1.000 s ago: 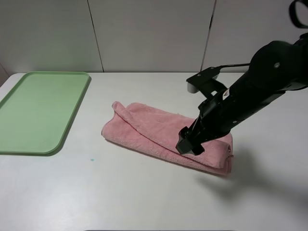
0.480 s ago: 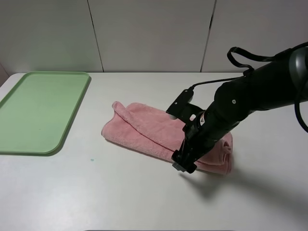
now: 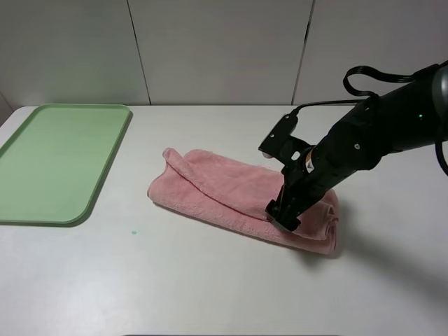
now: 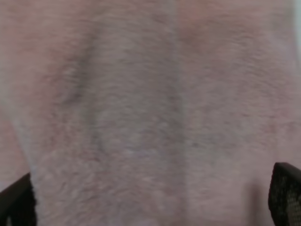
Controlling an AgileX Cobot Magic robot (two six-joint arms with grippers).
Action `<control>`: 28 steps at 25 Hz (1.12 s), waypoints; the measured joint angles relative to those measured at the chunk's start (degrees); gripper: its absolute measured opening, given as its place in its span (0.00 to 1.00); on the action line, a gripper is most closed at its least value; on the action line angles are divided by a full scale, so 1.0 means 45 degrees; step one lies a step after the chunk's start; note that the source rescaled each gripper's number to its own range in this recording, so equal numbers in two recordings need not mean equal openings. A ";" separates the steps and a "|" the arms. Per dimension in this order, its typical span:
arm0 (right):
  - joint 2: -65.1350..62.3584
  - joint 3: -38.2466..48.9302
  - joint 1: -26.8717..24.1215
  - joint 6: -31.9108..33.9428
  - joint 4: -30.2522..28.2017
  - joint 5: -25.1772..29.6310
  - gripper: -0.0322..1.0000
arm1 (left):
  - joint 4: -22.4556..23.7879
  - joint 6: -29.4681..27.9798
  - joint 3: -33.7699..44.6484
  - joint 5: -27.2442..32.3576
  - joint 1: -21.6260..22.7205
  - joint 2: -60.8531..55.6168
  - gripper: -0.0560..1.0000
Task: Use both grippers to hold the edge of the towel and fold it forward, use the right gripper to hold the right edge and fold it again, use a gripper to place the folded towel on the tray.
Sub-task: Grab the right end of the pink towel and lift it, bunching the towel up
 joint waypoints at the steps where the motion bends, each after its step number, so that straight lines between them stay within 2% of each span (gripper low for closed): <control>1: 0.0000 0.0000 -0.0159 0.0000 -0.0078 -0.0062 1.00 | 0.0000 0.0000 0.0000 0.0000 0.0000 0.0000 0.98; 15: 0.0000 0.0000 -0.2739 0.0091 -0.0426 -0.2283 1.00 | 0.0000 0.0000 0.0000 0.0000 0.0000 0.0000 0.98; 17: 0.0000 -0.0168 -0.3123 0.0311 -0.0426 -0.2189 1.00 | 0.0000 0.0000 0.0000 0.0000 0.0000 0.0000 0.98; 21: 0.0000 -0.1335 -0.3322 0.1276 -0.0426 -0.0603 1.00 | 0.0000 0.0000 0.0000 0.0000 0.0000 0.0000 0.98; 25: 0.0011 -0.2799 -0.3279 0.2781 -0.0230 0.2203 1.00 | 0.0000 0.0000 0.0000 0.0000 0.0000 0.0000 0.98; 28: -0.0127 -0.3580 -0.3279 0.3593 0.0457 0.4152 1.00 | 0.0000 0.0000 0.0000 0.0000 0.0000 0.0000 0.98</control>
